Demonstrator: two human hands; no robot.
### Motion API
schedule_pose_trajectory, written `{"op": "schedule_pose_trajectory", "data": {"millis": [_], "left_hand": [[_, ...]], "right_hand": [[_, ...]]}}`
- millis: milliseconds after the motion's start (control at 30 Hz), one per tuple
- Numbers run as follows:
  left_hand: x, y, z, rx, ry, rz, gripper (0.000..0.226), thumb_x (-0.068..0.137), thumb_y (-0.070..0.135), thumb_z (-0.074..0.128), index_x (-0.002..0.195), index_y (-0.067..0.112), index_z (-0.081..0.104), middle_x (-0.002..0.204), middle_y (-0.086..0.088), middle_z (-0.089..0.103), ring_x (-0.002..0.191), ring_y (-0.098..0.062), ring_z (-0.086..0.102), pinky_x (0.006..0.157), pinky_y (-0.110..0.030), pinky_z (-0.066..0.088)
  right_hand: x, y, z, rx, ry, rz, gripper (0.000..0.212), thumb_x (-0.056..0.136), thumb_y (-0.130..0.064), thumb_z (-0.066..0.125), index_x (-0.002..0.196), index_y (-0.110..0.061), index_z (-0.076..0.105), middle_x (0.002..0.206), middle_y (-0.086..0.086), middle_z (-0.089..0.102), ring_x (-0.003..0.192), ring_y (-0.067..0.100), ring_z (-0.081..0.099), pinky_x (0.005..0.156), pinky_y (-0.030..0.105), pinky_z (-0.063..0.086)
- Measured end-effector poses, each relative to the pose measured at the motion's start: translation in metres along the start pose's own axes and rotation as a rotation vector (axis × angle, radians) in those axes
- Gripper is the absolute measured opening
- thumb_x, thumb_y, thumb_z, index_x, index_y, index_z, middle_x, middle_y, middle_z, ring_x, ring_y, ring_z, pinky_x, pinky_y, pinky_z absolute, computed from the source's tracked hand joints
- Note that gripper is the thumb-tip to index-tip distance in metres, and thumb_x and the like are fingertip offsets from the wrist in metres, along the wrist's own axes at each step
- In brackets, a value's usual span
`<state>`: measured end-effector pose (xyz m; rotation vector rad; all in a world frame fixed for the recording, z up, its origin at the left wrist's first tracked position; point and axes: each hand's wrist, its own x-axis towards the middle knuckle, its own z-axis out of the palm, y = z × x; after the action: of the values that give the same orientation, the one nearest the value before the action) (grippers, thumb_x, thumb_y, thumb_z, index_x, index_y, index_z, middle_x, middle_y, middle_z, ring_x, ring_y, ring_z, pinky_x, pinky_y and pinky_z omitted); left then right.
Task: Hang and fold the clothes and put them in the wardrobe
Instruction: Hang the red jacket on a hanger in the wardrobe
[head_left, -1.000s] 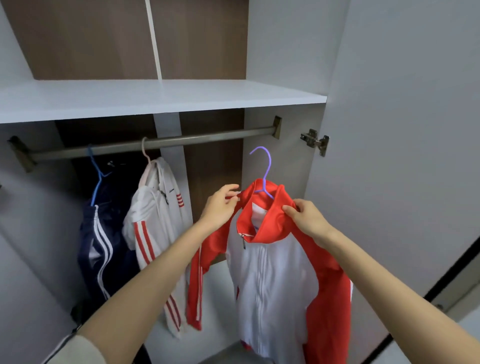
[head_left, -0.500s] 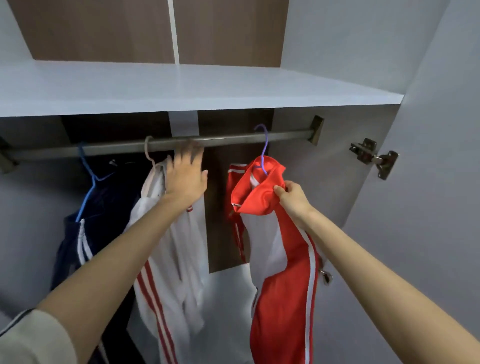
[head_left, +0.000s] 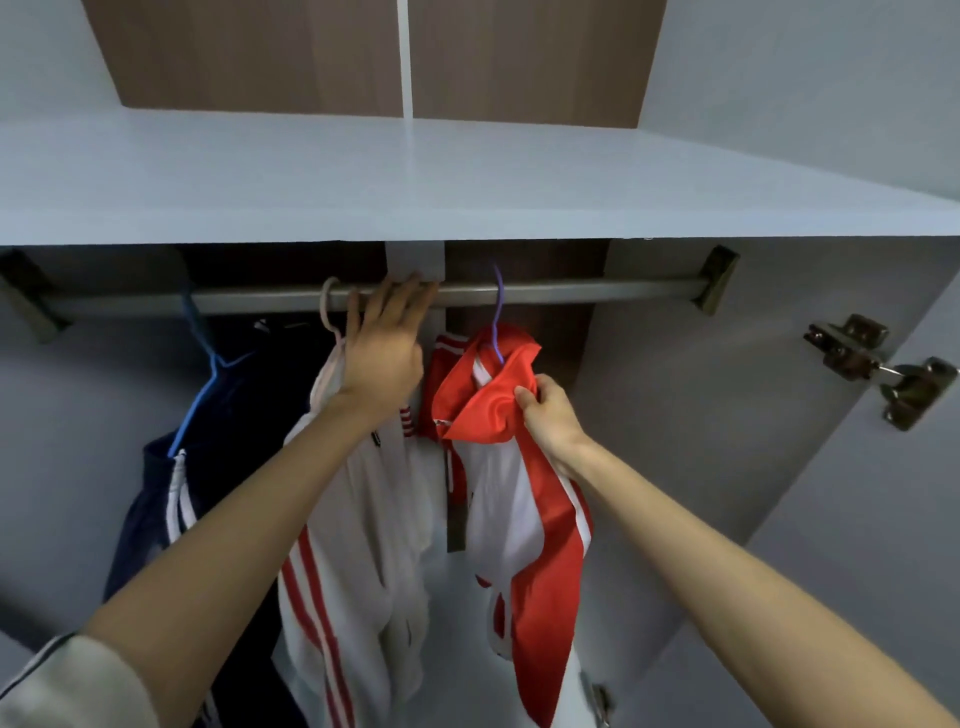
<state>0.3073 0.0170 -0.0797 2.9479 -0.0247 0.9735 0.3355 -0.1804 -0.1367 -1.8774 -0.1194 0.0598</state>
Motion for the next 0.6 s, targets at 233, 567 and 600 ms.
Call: {"op": "schedule_pose_trajectory", "data": {"millis": [233, 567, 600], "left_hand": [[-0.001, -0.006, -0.004, -0.016, -0.019, 0.024, 0.072, 0.082, 0.004, 0.046, 0.151, 0.017, 0.030, 0.157, -0.002, 0.028, 0.147, -0.024, 0.019, 0.119, -0.046, 0.005], [-0.023, 0.003, -0.025, -0.023, -0.128, 0.005, 0.068, 0.091, 0.018, 0.048, 0.153, 0.019, 0.020, 0.160, -0.002, 0.019, 0.147, -0.020, 0.015, 0.117, -0.048, 0.014], [-0.029, 0.004, -0.028, -0.051, -0.129, -0.006, 0.066, 0.092, 0.018, 0.048, 0.153, 0.019, 0.022, 0.158, -0.001, 0.022, 0.146, -0.019, 0.018, 0.117, -0.047, 0.014]], "right_hand": [[-0.003, 0.005, 0.016, 0.056, -0.095, -0.006, 0.008, 0.101, -0.020, 0.046, 0.097, -0.025, 0.051, 0.098, -0.001, 0.063, 0.099, 0.020, 0.062, 0.089, 0.034, 0.050], [-0.022, -0.001, 0.004, -0.085, -0.155, 0.045, 0.013, 0.092, -0.027, 0.063, 0.092, -0.022, 0.050, 0.095, 0.006, 0.066, 0.086, 0.020, 0.067, 0.073, 0.032, 0.055], [-0.027, -0.003, 0.001, -0.100, -0.152, 0.043, 0.012, 0.093, -0.025, 0.062, 0.095, -0.022, 0.051, 0.095, 0.006, 0.066, 0.087, 0.021, 0.067, 0.077, 0.034, 0.057]]}}
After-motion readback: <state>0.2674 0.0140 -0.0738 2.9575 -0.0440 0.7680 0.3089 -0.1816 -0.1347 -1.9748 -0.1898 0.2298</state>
